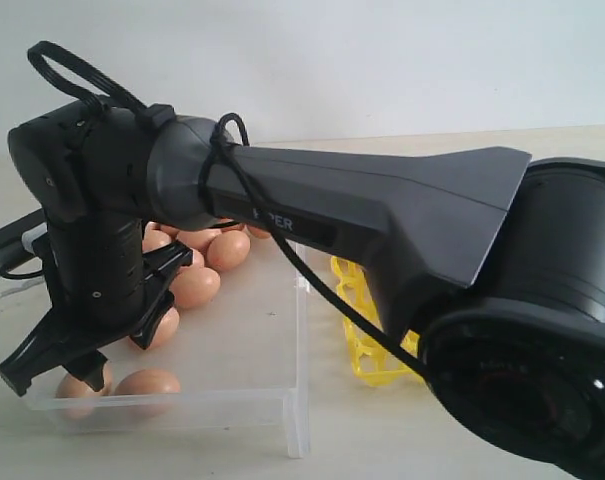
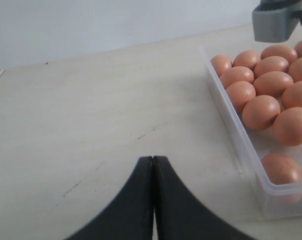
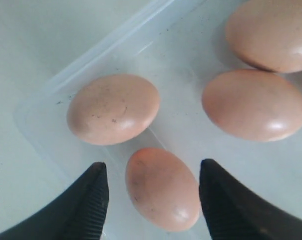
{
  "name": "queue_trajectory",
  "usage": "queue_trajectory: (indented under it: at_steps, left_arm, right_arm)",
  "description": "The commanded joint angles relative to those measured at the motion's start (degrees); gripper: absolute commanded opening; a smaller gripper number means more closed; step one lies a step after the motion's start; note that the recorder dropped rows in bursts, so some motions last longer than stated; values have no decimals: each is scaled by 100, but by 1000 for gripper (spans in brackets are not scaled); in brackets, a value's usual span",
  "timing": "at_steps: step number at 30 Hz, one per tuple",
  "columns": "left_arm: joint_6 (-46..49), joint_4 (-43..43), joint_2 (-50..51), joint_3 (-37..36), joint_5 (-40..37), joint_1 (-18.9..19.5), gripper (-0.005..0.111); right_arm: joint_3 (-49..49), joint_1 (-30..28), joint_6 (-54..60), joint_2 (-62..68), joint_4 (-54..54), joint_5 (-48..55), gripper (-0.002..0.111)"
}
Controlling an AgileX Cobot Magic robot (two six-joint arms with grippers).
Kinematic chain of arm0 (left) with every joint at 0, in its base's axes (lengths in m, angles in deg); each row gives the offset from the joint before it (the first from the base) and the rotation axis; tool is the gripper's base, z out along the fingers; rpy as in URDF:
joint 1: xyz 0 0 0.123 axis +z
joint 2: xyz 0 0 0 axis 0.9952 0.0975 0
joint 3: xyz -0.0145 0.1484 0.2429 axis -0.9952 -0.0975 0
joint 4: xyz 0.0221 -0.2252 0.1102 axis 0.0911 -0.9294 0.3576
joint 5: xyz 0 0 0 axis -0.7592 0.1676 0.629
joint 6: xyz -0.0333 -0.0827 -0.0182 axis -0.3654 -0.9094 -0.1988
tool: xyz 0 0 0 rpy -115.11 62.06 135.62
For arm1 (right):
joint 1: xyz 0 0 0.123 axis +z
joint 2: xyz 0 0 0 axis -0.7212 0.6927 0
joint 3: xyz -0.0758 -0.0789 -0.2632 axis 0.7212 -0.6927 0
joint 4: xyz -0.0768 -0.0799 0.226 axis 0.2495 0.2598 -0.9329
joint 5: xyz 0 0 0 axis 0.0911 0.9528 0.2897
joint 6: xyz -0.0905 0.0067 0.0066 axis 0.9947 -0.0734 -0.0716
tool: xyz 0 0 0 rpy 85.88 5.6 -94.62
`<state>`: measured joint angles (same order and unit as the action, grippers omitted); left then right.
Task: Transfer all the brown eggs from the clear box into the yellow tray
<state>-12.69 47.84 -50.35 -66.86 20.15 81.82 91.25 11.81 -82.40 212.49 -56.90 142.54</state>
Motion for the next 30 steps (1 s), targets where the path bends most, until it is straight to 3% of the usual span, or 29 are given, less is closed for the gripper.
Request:
queue_trajectory:
  at_steps: [1,8,30]
  left_arm:
    - [-30,-6,-32,23,35,-28,0]
    - [-30,-6,-32,23,35,-28,0]
    - [-30,-6,-32,23,35,-28,0]
  right_arm:
    - [-508,65,445,-261,74,21,54]
    - [-1182,65,622,-498,142,-238,54]
    - [-1205,65,971,-218,-206,-734,54]
